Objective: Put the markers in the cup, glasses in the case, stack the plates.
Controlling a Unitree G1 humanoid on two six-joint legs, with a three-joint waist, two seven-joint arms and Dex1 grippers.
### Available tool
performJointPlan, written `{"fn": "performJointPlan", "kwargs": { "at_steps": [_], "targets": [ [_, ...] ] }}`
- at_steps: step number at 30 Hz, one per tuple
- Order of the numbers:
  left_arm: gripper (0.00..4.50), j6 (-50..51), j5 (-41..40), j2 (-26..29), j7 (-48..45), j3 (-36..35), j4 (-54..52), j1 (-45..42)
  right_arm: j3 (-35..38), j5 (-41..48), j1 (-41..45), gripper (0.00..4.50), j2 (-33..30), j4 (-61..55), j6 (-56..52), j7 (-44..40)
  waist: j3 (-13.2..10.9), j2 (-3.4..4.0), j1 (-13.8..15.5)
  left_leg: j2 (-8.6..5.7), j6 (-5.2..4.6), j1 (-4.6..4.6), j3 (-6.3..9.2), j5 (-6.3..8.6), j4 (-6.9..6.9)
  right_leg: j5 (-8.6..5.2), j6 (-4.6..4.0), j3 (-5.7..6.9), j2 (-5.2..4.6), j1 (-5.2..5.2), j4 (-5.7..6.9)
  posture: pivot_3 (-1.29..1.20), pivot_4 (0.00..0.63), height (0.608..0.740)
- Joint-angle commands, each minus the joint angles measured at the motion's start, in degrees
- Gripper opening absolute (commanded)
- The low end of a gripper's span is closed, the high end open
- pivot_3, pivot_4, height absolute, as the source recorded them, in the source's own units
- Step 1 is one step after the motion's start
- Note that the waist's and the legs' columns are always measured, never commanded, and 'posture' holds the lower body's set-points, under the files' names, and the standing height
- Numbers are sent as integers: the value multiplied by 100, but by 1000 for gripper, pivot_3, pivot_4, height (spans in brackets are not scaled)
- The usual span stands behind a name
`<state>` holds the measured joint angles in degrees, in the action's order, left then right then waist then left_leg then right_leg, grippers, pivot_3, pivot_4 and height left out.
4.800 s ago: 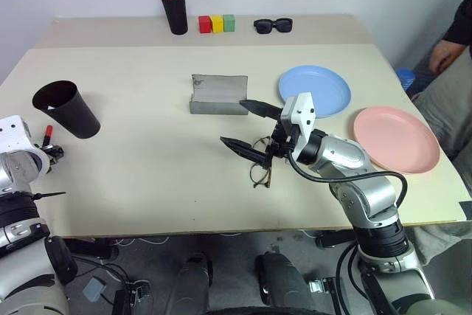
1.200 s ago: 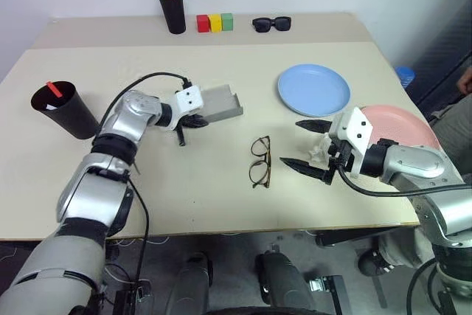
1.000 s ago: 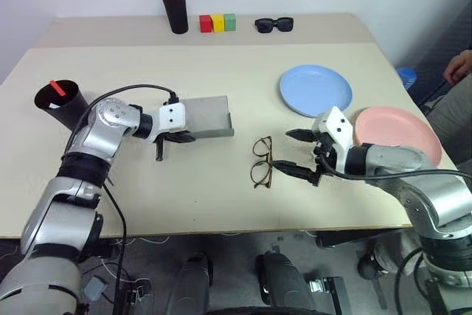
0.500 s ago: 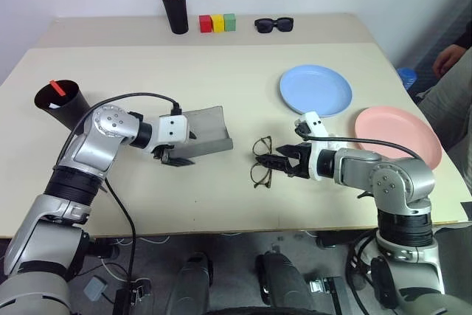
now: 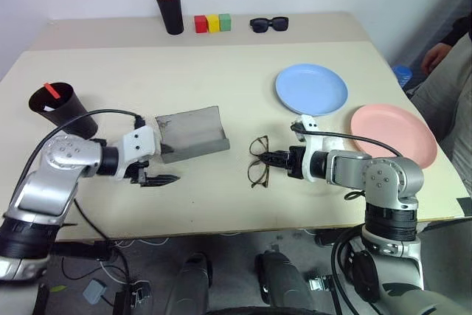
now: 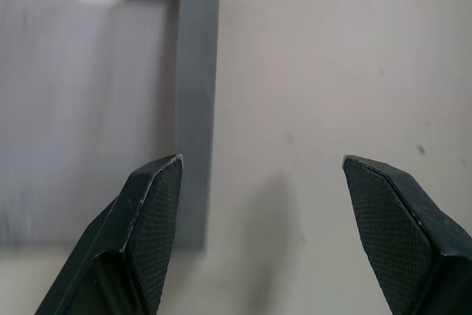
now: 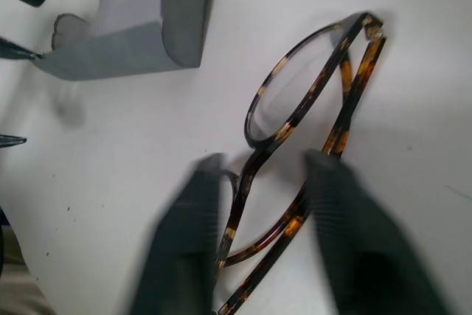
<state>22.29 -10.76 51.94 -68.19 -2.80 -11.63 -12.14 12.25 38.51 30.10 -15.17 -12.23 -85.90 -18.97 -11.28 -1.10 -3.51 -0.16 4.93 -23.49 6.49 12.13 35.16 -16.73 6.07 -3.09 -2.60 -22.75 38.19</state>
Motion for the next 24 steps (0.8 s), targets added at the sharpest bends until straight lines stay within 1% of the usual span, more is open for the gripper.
{"fn": "performJointPlan", "kwargs": {
  "at_steps": [1,5,9,12,15,16,17,19,22,24],
  "targets": [
    [3558,323,-223,39,382,-520,-456,355,38,87,127,51,-57,-81,-16,-77,0,0,8,0,0,0,1,0,0,0,0,1,0,1,0,0,150,740],
    [3558,512,-286,-111,842,-776,-735,861,-51,45,195,51,-107,-37,69,-110,0,0,22,0,0,1,-2,0,1,0,-1,0,-1,2,-3,0,150,740],
    [3558,432,-374,-437,1308,-1159,-1041,1545,-638,-70,566,51,-768,-367,607,-535,-3,6,11,0,-1,1,-9,0,0,0,-1,-5,-4,-1,-5,0,150,740],
    [3558,49,-499,-898,1615,-1501,-1004,1964,-1956,-697,1120,51,-1644,-522,1978,-1591,-9,16,-9,0,-2,2,-12,1,-1,0,-3,-5,-5,-4,-8,0,150,740],
    [3558,-409,-435,-1237,1919,-1597,-776,2044,-2809,-1338,1598,51,-1918,-90,3306,-2423,-5,10,-32,10,-2,8,-13,1,-1,-4,-10,-2,2,-1,-9,0,150,740],
    [3558,-467,-469,-1334,1988,-1613,-703,2043,-3027,-1564,1757,51,-1910,129,3800,-2684,-5,10,-34,10,-2,9,-13,1,-2,-4,-11,-1,3,0,-9,0,150,740],
    [3558,-644,-418,-1408,2057,-1608,-635,2086,-3341,-1918,2076,51,-1800,604,4459,-2975,-4,9,-35,10,-2,10,-14,1,-2,-4,-11,-1,2,1,-10,0,150,740],
    [3558,-826,-375,-1462,2133,-1572,-535,2104,-3760,-2458,2593,51,-1553,1485,5445,-3365,-5,9,-55,9,-1,10,-17,1,0,-3,-10,-3,0,2,-10,0,150,740],
    [3558,-846,-567,-1519,2241,-1691,-570,2045,-4422,-3344,3619,51,-811,3384,7061,-3841,-6,11,-68,8,-1,10,-21,1,2,1,-13,-5,0,-2,-7,0,150,740],
    [3558,-713,-708,-1526,2336,-1765,-667,2014,-4487,-3633,4032,51,-328,4451,7709,-3949,-6,10,-59,10,-1,10,-17,1,-3,2,-16,-4,4,-9,-5,0,150,740]
  ]
}}
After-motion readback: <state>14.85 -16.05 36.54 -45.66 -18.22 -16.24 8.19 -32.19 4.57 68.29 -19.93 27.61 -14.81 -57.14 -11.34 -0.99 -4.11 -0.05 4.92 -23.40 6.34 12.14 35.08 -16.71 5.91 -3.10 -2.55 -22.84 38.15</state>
